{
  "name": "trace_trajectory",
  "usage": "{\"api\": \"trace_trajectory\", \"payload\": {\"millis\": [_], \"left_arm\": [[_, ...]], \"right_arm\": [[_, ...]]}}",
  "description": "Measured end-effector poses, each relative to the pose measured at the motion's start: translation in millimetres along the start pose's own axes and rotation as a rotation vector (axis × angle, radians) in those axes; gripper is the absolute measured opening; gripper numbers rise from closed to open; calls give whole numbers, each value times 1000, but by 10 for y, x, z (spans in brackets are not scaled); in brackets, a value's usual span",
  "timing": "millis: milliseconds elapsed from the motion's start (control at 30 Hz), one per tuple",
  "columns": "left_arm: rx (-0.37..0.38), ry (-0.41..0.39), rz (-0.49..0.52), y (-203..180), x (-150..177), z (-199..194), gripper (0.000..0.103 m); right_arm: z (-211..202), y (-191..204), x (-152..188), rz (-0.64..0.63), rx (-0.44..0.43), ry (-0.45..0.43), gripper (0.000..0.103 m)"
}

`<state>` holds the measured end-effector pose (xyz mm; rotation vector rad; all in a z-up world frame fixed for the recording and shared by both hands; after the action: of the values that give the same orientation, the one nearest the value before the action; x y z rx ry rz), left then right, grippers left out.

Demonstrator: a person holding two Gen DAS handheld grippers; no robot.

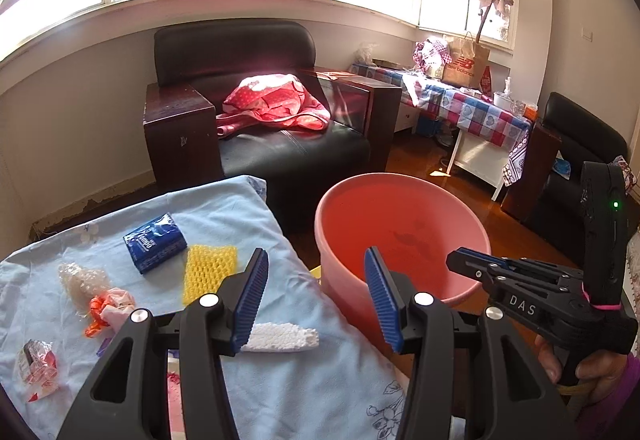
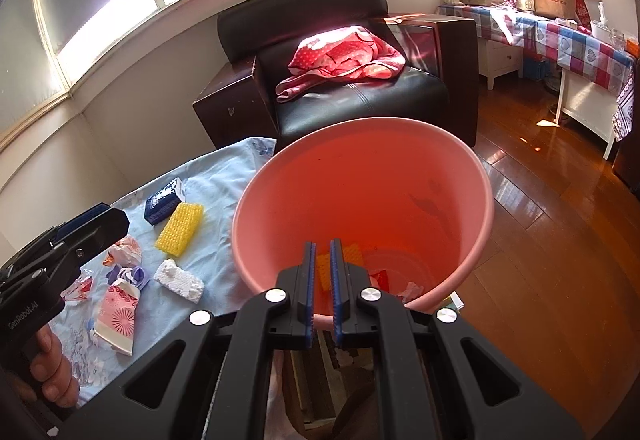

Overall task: Collect trash
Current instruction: 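Move both open tools back over the remaining trash on the table, then grasp the white foam strip with the right tool while the left tool grasps the pink paper cup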

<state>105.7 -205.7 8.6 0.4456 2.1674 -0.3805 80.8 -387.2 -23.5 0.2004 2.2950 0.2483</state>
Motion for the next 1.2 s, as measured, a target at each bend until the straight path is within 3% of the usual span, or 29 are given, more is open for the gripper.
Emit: {"api": "trace_trajectory", "payload": {"millis": [167, 500, 600, 933, 1100, 1200], "left_arm": [[-70, 3, -73, 457, 172, -314, 55], [-174, 67, -210, 1165, 762, -741, 55], [-165, 91, -238, 1245, 898, -773, 55], [-75, 141, -176, 1035, 958, -616, 52], [-53, 205, -184, 1011, 998, -405, 40], [-34, 247, -212, 1041, 1051, -275, 26]], "right_arm": [[-28, 300, 47, -48, -76, 16, 8], [9, 947, 229, -166, -164, 74, 11], [32, 1103, 288, -192, -182, 86, 34], [174, 1368, 465, -258, -227, 152, 35], [227, 1417, 510, -254, -298, 192, 35], [267, 1431, 531, -289, -263, 204, 35]]}}
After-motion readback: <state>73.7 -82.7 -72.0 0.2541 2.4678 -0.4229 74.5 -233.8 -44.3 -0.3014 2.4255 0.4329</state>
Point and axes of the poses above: each gripper's, at about its wrist camera, not at the fingertips, and z roughly the way its jaws point, y to its left, x to its underside, the point moved 4 cm from there along z, roughly the way its jaws point, and after that the axes turned 5 degrees about x, right-handed, at the moved point
